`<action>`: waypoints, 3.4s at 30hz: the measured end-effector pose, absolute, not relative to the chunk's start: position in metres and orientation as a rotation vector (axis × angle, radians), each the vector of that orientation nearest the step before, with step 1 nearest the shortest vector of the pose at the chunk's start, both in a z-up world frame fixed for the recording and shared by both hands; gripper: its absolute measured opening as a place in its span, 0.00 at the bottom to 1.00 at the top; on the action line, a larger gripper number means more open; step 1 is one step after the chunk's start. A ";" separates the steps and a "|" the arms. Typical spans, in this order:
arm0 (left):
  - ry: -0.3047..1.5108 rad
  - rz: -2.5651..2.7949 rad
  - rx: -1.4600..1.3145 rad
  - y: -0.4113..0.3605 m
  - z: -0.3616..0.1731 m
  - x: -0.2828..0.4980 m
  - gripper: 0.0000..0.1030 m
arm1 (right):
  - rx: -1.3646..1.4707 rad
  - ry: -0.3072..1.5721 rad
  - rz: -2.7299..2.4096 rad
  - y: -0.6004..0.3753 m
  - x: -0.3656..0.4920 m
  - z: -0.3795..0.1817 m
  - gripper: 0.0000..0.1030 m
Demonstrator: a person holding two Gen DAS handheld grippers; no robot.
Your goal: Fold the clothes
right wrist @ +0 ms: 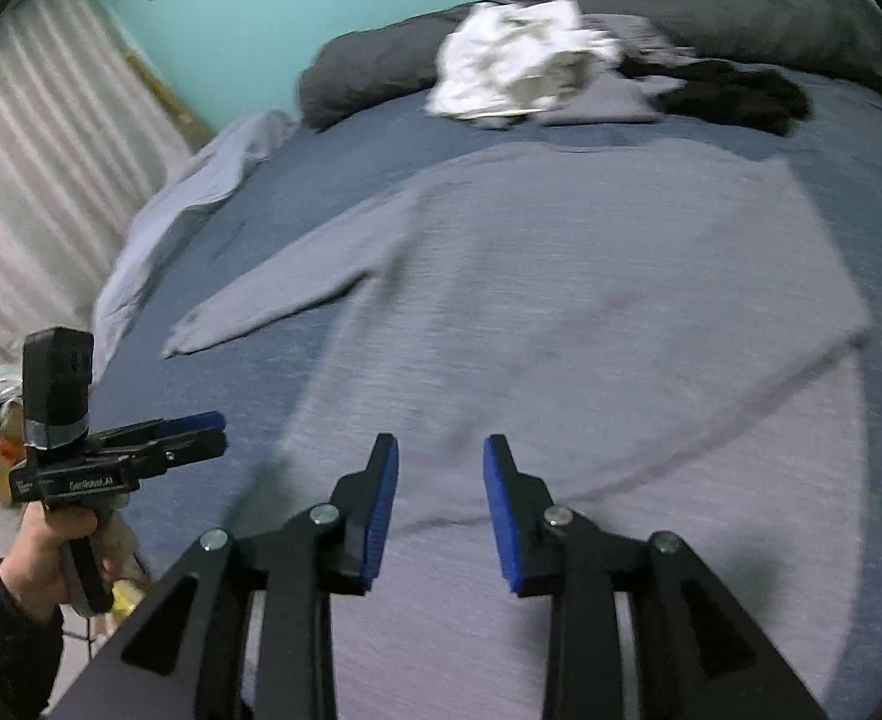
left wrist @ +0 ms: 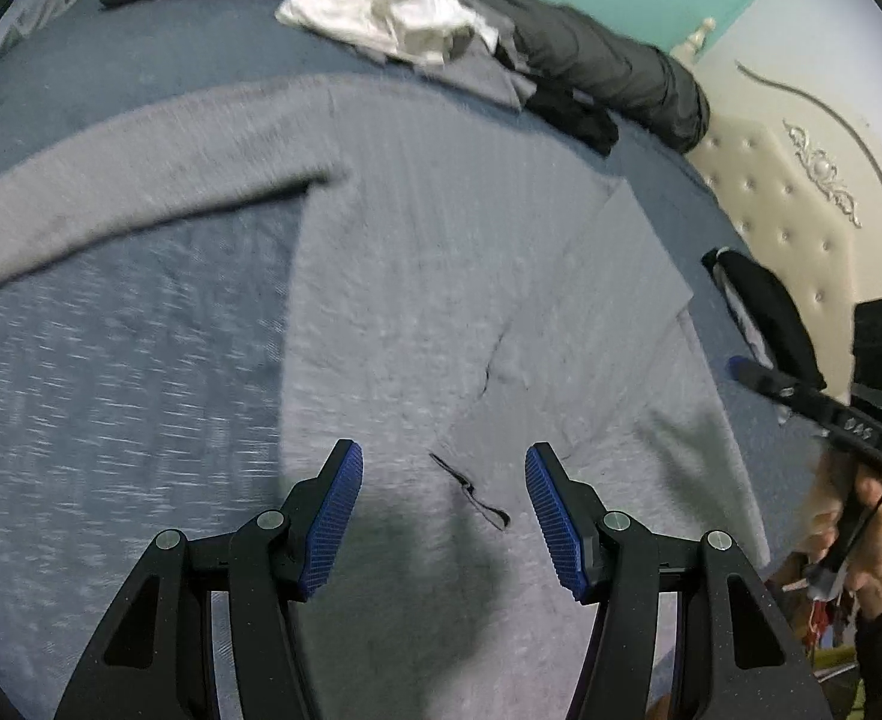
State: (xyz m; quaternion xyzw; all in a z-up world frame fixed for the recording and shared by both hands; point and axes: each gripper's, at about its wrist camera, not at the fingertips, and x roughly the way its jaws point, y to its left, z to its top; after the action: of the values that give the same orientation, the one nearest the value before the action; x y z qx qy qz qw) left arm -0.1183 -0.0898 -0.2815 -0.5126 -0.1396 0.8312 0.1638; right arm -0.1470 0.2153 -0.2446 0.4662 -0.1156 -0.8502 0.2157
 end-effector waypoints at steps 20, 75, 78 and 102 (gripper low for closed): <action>-0.329 2.276 -1.513 -0.046 -0.338 -0.137 0.07 | 1.452 -0.503 -2.502 0.361 -0.124 -0.289 0.28; -0.504 2.402 -1.458 -0.135 -0.328 -0.146 0.06 | 1.493 -0.391 -2.767 0.426 -0.284 -0.355 0.21; -0.505 2.400 -1.460 -0.136 -0.327 -0.146 0.06 | 1.502 -0.342 -2.777 0.423 -0.284 -0.354 0.20; -0.454 2.385 -1.530 -0.128 -0.337 -0.142 0.06 | 1.521 -0.216 -2.813 0.428 -0.287 -0.345 0.20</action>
State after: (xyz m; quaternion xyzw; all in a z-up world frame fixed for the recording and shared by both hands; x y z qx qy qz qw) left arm -0.1418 -0.1277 -0.3371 -0.5283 -0.1568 0.8234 0.1355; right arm -0.2870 0.4285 -0.3445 0.4743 -0.0675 -0.8772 -0.0317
